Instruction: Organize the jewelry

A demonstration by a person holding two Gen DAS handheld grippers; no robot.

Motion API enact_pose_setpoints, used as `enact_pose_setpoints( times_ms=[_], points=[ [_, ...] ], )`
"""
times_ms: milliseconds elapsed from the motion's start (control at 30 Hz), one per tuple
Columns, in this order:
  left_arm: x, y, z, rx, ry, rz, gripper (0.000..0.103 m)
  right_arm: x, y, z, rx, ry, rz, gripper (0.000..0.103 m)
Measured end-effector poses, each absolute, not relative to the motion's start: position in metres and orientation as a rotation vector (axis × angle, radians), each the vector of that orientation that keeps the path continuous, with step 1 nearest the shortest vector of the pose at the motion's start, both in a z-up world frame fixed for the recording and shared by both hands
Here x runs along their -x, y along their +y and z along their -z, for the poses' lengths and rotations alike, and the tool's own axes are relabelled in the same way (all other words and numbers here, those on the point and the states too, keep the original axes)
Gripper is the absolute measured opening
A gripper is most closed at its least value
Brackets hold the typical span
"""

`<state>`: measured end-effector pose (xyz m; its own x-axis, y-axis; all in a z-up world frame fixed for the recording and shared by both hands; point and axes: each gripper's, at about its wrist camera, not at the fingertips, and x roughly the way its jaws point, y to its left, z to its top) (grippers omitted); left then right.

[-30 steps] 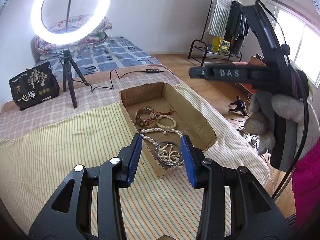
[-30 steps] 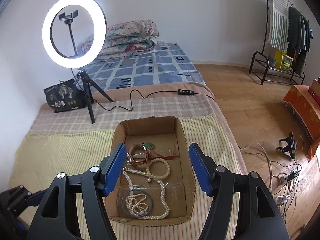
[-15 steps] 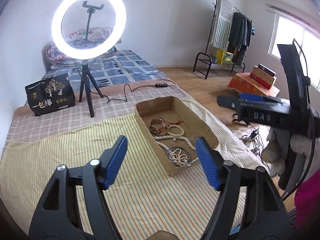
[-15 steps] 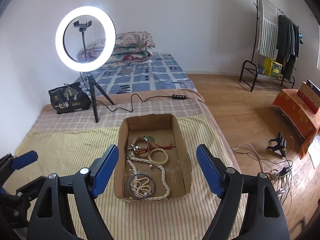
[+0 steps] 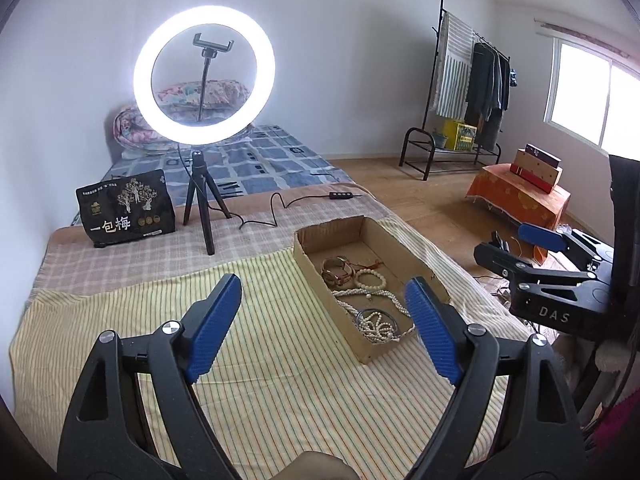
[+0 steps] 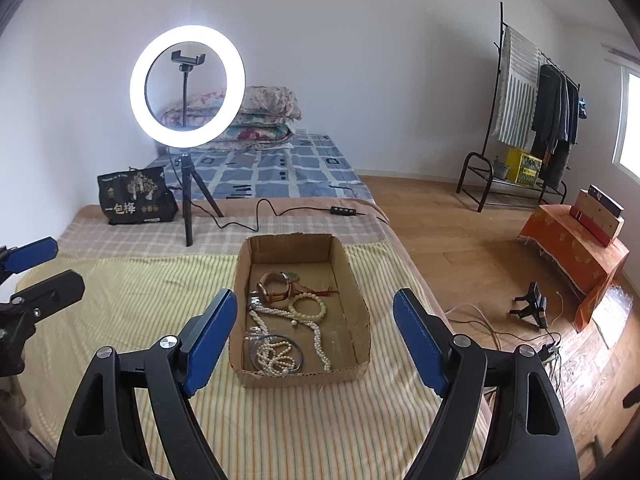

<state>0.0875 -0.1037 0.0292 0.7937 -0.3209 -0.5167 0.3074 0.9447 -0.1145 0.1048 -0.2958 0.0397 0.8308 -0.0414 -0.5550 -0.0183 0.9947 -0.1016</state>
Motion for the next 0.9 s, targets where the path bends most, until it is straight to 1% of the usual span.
enact_pose_setpoints(
  times_ms=[67,133,167,333,900],
  points=[
    [-0.085,-0.103,-0.03,0.016,0.545,0.331,0.087,-0.1,-0.297,-0.04,0.098,0.573,0.02,0.08],
    [-0.083,-0.102,-0.029,0.003,0.539,0.321,0.1,-0.097,-0.298,-0.039,0.091,0.558,0.027,0.08],
    [-0.082,-0.102,-0.029,-0.002,0.528,0.316,0.101,-0.096,-0.299,-0.038,0.09,0.554,0.028,0.081],
    [-0.075,-0.1,-0.031,-0.044,0.49,0.277,0.103,-0.101,-0.302,-0.03,0.09,0.562,0.037,0.081],
    [-0.081,-0.087,-0.024,-0.023,0.522,0.223,0.103,-0.097,-0.289,-0.023,0.098,0.564,0.003,0.081]
  ],
)
